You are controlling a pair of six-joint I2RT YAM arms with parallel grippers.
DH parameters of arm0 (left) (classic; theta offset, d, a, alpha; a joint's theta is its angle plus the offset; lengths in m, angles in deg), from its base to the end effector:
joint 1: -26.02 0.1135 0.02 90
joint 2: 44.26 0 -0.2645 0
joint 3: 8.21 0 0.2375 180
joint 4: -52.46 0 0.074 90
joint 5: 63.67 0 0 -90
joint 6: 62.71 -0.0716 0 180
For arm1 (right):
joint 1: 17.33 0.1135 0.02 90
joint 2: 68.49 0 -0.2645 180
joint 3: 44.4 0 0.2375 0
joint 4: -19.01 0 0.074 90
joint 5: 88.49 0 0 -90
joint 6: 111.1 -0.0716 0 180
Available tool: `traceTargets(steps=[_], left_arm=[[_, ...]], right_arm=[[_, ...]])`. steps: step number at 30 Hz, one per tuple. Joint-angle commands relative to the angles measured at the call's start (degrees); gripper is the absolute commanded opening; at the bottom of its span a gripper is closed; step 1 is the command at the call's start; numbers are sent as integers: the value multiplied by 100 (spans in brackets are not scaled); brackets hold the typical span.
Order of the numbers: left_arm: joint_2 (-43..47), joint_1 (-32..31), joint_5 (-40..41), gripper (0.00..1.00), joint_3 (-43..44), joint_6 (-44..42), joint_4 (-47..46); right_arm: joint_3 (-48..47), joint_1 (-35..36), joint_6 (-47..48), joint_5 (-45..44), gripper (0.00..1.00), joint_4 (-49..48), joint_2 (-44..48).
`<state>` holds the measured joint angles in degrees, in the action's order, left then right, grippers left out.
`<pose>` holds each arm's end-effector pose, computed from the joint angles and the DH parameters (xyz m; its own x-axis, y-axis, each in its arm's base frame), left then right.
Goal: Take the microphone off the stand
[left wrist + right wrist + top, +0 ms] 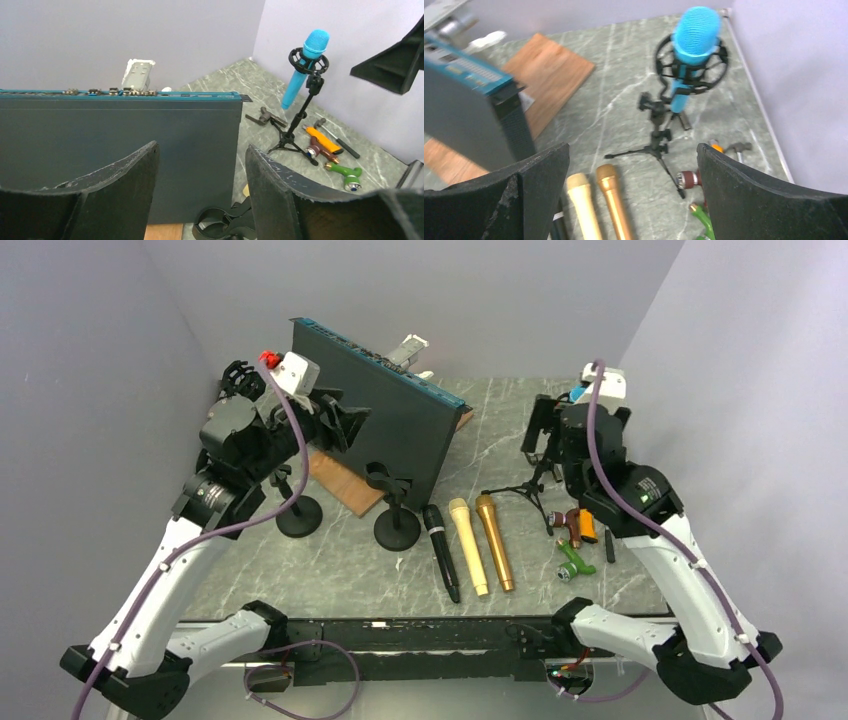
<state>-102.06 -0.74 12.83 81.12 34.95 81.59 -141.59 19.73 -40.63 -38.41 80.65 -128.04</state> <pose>0.1934 -0.1162 0.4675 -0.0491 -0.1204 -0.9915 0.6453 0.7539 -0.1235 0.1807 0.0789 0.4341 -0.3040 0.0917 -0.9482 0.1138 0.9917 0.0594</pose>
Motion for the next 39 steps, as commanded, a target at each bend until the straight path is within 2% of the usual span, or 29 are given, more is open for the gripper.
traceTargets(steps=[1, 3, 6, 11, 13, 15, 20, 23, 30, 34, 39], left_arm=[[321, -287, 544, 69, -149, -529, -333], [425, -495, 926, 71, -329, -689, -455], [482, -622, 903, 70, -368, -696, -483], [471, -645, 683, 68, -552, -671, -711], [422, -641, 583, 68, -443, -625, -589], [444, -641, 337, 67, -388, -608, -533], [499, -642, 44, 67, -512, -610, -713], [410, -640, 64, 67, -427, -549, -617], [409, -633, 38, 66, -348, -437, -523], [555, -611, 145, 67, -394, -462, -560], [556, -507, 118, 67, -386, -368, -553]], right_arm=[[-290, -816, -211, 264, 100, 660, -240], [-127, -1375, -178, 936, 100, 502, -331], [280, -2136, -230, 1970, 100, 110, -329], [929, -2310, -227, 2600, 99, -735, -290], [1272, -2317, -209, 2674, 95, -1231, -267], [1725, -2311, -123, 2767, 86, -1901, -181], [2419, -2318, -111, 1842, 76, -2671, -288], [2982, -2319, 147, 1980, 65, -3565, -254], [3711, -2317, 632, 1880, 55, -5190, -360], [3753, -2318, 860, 1704, 37, -5396, -479], [3799, -2316, 1251, 1749, 8, -5613, -380]])
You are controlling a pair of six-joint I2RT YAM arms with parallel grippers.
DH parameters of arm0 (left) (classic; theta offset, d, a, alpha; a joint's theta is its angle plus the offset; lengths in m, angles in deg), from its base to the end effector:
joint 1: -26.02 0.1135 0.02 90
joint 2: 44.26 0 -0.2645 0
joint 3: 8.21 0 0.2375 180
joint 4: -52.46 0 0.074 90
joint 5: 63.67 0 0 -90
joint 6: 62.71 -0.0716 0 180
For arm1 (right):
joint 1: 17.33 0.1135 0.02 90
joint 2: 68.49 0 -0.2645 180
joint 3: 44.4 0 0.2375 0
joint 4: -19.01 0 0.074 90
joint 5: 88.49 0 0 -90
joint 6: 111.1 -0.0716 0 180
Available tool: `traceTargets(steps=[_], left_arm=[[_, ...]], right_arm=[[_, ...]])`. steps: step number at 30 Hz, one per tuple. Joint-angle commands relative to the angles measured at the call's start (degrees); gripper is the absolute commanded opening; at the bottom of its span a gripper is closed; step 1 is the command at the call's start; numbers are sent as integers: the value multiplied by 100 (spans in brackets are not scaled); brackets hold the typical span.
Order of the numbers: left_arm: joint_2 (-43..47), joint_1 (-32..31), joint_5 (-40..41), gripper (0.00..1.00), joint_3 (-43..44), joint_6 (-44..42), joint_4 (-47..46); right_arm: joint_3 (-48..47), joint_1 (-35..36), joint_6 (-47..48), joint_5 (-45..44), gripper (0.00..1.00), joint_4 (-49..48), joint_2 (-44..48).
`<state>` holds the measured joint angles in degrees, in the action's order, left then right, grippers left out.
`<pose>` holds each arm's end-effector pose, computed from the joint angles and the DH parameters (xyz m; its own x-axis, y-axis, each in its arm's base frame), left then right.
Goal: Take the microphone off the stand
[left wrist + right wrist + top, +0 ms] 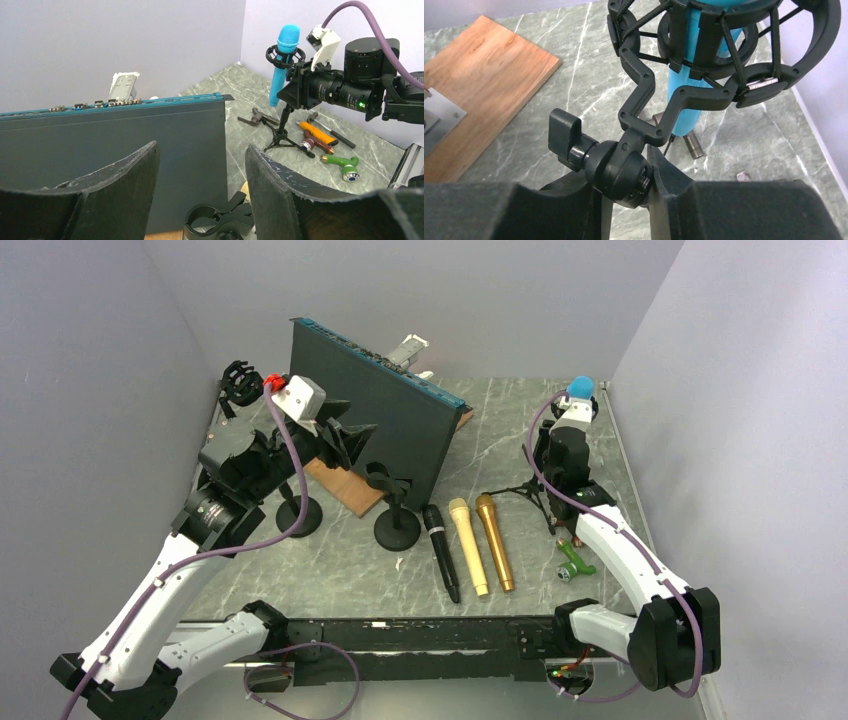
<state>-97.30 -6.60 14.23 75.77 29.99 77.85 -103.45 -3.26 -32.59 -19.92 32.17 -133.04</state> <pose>0.1671 -0.1248 0.4609 0.0483 -0.0856 -0.9952 0.7059 0.7078 -0.0266 0.2741 0.0417 0.2846 -0.2823 0.1204 -0.9517 0.1691 0.9828 0.0742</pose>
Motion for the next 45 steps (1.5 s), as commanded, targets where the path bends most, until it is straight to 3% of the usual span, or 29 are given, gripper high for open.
traceTargets(steps=[1, 2, 9, 21, 25, 29, 33, 36, 45], left_arm=[[58, 96, -39, 67, 156, 152, -176], [50, 115, -57, 66, 161, 178, -178], [43, 185, -87, 66, 150, 240, -189], [18, 210, 131, 66, 115, 208, -186], [-215, 297, -77, 65, 155, 429, -173], [-153, 326, -19, 65, -51, 359, -418], [-153, 376, 235, 64, 133, 218, -115], [43, 374, 378, 65, -21, 133, -286], [642, 400, 991, 67, -114, -128, -279]], right_arm=[[-79, -18, 518, -107, 3, -755, 166], [-167, -13, 564, -125, 0, -709, 194], [-937, -14, 813, -121, 0, -139, 369], [-1738, 657, 478, 1233, 0, 1935, 1616], [-1650, 907, 687, 2250, 0, 2353, 2197], [-1423, 922, 601, 4115, 0, 2501, 2669], [-835, 1001, 250, 5458, 0, 1962, 2930], [-481, 1288, -159, 5804, 0, 1219, 2899], [-373, 3644, -38, 4192, 0, -547, 2061]])
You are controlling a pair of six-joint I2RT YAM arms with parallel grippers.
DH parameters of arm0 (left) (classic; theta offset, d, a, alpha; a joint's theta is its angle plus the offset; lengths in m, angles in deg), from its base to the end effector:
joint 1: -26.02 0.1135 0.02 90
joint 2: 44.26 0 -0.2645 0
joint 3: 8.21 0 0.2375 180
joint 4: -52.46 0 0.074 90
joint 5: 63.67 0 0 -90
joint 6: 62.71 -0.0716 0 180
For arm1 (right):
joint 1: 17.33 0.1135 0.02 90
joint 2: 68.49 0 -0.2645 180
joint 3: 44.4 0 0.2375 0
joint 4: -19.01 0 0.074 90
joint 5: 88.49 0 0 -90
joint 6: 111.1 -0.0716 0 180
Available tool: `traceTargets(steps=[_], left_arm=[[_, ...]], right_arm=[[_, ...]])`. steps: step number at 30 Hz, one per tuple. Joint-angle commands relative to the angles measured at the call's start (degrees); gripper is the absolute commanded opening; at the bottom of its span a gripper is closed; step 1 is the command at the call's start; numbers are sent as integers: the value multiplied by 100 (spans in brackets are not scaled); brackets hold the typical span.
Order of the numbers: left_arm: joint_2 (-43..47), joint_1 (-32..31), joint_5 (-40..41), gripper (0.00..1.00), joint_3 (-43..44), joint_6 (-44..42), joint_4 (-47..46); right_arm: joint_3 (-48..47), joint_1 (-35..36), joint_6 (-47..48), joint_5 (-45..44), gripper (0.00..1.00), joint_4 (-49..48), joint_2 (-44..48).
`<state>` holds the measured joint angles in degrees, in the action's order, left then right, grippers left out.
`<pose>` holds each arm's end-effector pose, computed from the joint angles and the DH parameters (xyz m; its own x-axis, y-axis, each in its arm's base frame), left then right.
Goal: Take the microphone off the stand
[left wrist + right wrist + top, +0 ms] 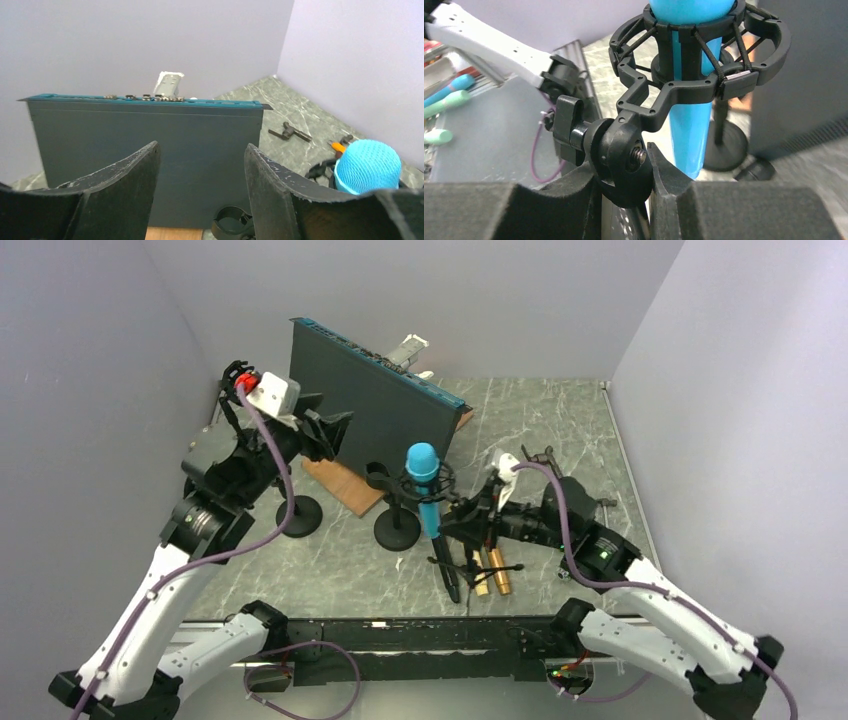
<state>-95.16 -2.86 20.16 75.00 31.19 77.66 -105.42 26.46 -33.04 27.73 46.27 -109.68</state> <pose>0.1696 -0.1024 0.4637 0.0691 -0.1153 -0.9909 0.5796 0.8131 -0.0542 0.1091 0.1484 0.3504 -0.2852 -0.0163 -0.9583 -0.8975 0.3555 0.2610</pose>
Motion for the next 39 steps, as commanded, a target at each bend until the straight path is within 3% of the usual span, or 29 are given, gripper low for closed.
traceTargets(steps=[1, 5, 9, 15, 20, 25, 31, 34, 39], left_arm=[[512, 24, 513, 67, 7, -301, -180], [935, 25, 1078, 69, 69, -190, 120], [1469, 23, 1366, 68, 12, 167, 579], [2032, 27, 1447, 65, -13, 313, 1232], [2291, 25, 1404, 66, -344, 382, 1278], [2122, 32, 1231, 66, -405, 516, 1459], [2214, 28, 1231, 66, -623, 668, 1562], [2300, 26, 1248, 66, -744, 713, 1569], [2238, 23, 1167, 65, -844, 784, 1615]], right_arm=[[-190, 894, 12, -664, 0, -2212, -487], [-415, 1866, 261, -1425, 0, -3048, -1389], [-514, 2536, 628, -2850, 0, -4005, -2185], [-436, 2811, 900, -3750, 0, -5339, -3041], [-65, 3121, 1134, -5059, 0, -6615, -3614], [-341, 3656, 1808, -6499, 0, -7214, -4295], [-724, 4144, 3038, -8099, 0, -8671, -5384], [-808, 4198, 3099, -8493, 0, -8948, -5719], [-820, 4201, 2627, -8510, 0, -8512, -5968]])
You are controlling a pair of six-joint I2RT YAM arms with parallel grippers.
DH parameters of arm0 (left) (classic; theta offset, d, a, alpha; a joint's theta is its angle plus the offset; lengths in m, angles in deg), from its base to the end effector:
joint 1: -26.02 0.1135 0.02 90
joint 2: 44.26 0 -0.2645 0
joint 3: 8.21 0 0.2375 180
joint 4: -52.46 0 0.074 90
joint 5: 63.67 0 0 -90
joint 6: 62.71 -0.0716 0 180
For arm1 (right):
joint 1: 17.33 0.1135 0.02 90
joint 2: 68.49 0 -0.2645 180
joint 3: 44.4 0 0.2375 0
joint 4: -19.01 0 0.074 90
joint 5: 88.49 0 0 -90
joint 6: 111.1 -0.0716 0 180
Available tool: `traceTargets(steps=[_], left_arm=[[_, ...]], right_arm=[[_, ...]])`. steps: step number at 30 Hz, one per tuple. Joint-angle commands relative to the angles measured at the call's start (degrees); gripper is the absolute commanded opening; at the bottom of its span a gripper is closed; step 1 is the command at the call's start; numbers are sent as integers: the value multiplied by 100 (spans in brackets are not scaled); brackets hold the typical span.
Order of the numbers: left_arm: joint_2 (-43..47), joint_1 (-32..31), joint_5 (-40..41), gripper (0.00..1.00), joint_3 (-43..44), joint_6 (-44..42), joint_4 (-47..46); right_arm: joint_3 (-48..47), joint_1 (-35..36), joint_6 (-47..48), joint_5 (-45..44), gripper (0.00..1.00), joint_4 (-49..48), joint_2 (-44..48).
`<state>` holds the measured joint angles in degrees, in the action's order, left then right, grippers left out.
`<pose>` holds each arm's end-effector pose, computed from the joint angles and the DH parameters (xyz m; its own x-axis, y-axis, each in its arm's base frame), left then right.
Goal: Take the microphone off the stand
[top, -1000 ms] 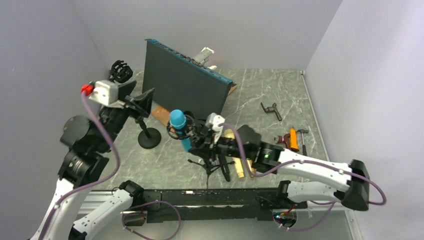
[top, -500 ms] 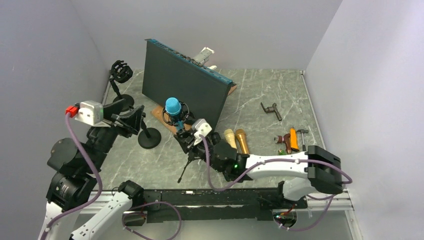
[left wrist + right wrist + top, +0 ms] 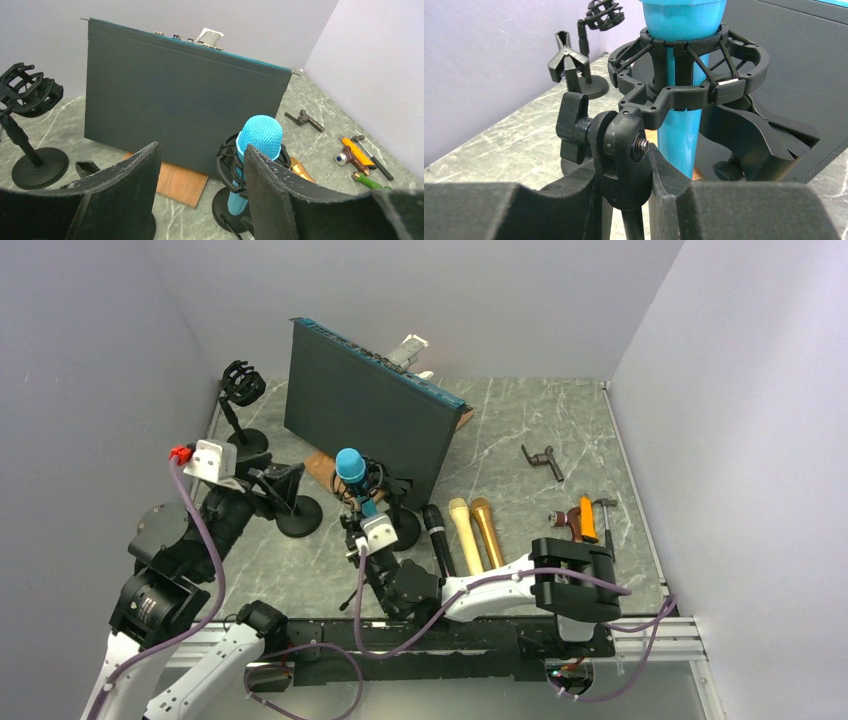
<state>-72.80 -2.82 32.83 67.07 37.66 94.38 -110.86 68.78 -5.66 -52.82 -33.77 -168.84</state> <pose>0.0872 -0.0387 0.4250 0.0039 -0.2063 -0.9785 0.3875 0.9024 -0.1887 0.0834 0.3694 0.2787 0.1622 0.0967 -0.9820 -0.5047 0.8633 0.0016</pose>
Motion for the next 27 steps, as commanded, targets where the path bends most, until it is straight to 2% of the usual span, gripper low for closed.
traceTargets(steps=[1, 6, 12, 14, 16, 20, 25, 27], left_arm=[[-19, 19, -131, 65, -75, 154, -58], [-40, 21, -236, 65, -233, 250, -97], [-97, 19, -373, 65, -412, 374, -213], [-165, 20, -481, 66, -376, 394, -183], [-259, 20, -586, 68, -370, 417, -153], [-513, 23, -948, 75, -306, 531, -34], [-828, 21, -1782, 76, -151, 580, -56], [-877, 21, -2344, 77, -166, 500, -224]], right_arm=[[-256, -32, -225, -463, 0, -369, -51], [168, -21, -598, -579, 3, -179, 31], [396, -6, -35, -775, 5, -1013, -312], [486, 40, -37, -824, 15, -1031, -298], [629, 111, -119, -765, 33, -832, -154], [691, 135, -837, -340, 53, 600, 418], [828, 141, -1479, 53, 79, 1968, 1115], [831, 149, -1864, 235, 84, 2616, 1388]])
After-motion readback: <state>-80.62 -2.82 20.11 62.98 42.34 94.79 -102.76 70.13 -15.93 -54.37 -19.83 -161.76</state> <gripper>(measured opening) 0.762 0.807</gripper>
